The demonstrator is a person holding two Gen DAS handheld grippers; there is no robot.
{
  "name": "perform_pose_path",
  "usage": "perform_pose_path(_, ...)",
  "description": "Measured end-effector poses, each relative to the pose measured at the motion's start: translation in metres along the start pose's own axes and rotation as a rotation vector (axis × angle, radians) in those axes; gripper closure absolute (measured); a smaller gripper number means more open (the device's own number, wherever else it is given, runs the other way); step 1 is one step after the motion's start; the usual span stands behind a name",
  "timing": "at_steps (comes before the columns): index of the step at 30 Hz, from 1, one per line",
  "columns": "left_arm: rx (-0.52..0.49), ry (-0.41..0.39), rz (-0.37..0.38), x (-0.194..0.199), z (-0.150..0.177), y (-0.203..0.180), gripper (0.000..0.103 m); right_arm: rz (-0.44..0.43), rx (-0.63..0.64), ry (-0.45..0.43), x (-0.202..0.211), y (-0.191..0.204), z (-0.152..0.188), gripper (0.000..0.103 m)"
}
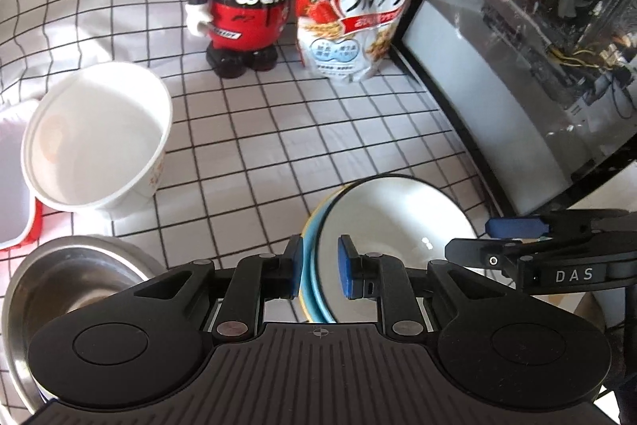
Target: Organize plates and bowls
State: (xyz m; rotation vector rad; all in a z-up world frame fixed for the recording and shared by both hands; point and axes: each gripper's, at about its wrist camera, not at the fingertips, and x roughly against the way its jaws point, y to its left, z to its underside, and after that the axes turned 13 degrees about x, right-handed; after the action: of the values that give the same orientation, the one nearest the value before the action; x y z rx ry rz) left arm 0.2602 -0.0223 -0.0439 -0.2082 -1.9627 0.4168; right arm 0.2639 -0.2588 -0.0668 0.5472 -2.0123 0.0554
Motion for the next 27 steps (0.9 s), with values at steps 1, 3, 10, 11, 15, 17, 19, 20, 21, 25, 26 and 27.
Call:
perform_pose_path(1, -0.006, -0.002, 0.004, 0.000, 0.001, -0.001, 0.082, 0.004, -0.006, -0.004, 0.002, -0.001, 0.002, 0.027)
perform_pose_path(3, -0.025, -0.007, -0.008, -0.002, 0.002, -0.004, 0.082, 0.007, -0.016, -0.009, 0.004, -0.003, 0.006, 0.027)
perform_pose_path(10, -0.029, 0.010, -0.093, -0.019, 0.007, -0.001, 0.078, 0.014, -0.056, -0.002, -0.004, -0.005, 0.019, 0.026)
perform_pose_path(11, -0.023, 0.021, -0.091, -0.022, 0.007, 0.001, 0.077, 0.010, -0.067, 0.001, -0.007, -0.005, 0.021, 0.026)
perform_pose_path(15, 0.004, 0.064, -0.090, -0.034, 0.007, 0.008, 0.070, -0.001, -0.104, 0.003, -0.017, -0.006, 0.024, 0.026)
perform_pose_path(17, 0.022, 0.082, -0.082, -0.040, 0.007, 0.010, 0.071, -0.013, -0.123, 0.002, -0.022, -0.007, 0.024, 0.026)
perform_pose_path(19, 0.045, 0.102, -0.073, -0.046, 0.008, 0.012, 0.072, -0.028, -0.148, 0.007, -0.029, -0.010, 0.024, 0.026)
perform_pose_path(20, 0.055, 0.117, -0.066, -0.050, 0.008, 0.013, 0.073, -0.037, -0.165, 0.015, -0.034, -0.012, 0.023, 0.026)
perform_pose_path(21, 0.065, 0.136, -0.056, -0.055, 0.008, 0.014, 0.073, -0.047, -0.182, 0.023, -0.039, -0.015, 0.023, 0.026)
perform_pose_path(25, 0.123, 0.206, -0.023, -0.073, 0.010, 0.018, 0.073, -0.126, -0.234, 0.048, -0.058, -0.022, 0.023, 0.027)
perform_pose_path(26, 0.133, 0.217, -0.015, -0.076, 0.011, 0.019, 0.074, -0.150, -0.230, 0.053, -0.061, -0.021, 0.023, 0.028)
perform_pose_path(27, 0.142, 0.225, -0.006, -0.079, 0.012, 0.019, 0.074, -0.175, -0.224, 0.056, -0.064, -0.019, 0.023, 0.030)
